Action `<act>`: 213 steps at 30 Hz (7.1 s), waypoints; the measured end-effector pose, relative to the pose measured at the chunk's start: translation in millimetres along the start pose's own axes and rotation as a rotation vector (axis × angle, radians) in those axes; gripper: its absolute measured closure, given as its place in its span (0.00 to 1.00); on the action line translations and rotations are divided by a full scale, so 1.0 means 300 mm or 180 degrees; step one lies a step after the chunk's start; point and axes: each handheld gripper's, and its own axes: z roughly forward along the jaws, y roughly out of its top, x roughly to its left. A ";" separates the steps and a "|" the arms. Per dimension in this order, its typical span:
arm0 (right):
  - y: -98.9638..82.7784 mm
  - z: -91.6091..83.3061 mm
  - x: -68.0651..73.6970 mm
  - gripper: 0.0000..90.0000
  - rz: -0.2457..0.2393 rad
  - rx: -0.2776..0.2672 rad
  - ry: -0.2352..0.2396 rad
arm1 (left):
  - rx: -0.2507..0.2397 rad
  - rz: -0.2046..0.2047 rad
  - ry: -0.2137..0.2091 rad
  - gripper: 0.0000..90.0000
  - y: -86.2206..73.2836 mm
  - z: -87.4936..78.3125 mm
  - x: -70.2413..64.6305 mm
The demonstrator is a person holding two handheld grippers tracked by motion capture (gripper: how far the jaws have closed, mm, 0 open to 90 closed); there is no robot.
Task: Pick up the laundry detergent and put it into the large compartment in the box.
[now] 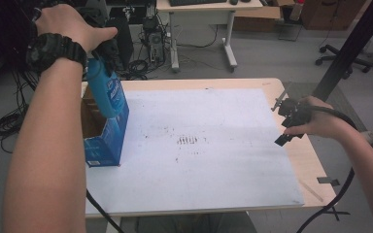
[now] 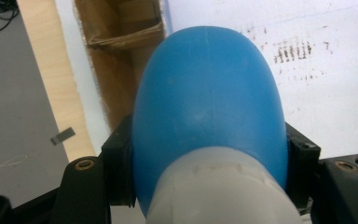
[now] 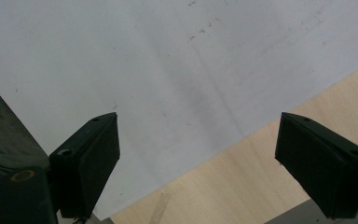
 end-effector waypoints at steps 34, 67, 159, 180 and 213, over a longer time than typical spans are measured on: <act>0.015 0.003 0.004 0.15 0.0027 0.0093 -0.0023 | 0.0070 -0.0227 0.0145 0.42 0.003 0.013 0.150; 0.009 0.011 0.005 0.15 0.0048 0.0148 -0.0025 | 0.0140 -0.0306 0.0112 0.42 -0.005 0.109 0.206; -0.002 0.044 0.012 0.15 0.0052 0.0266 -0.0026 | 0.0522 -0.0379 -0.0081 0.42 -0.017 0.539 0.233; -0.003 0.052 0.012 0.15 0.0062 0.0290 -0.0012 | 0.0575 -0.0335 -0.0081 0.42 -0.010 0.613 0.224; 0.003 0.057 0.015 0.15 0.0052 0.0314 -0.0006 | 0.0557 -0.0323 -0.0093 0.42 -0.021 0.670 0.226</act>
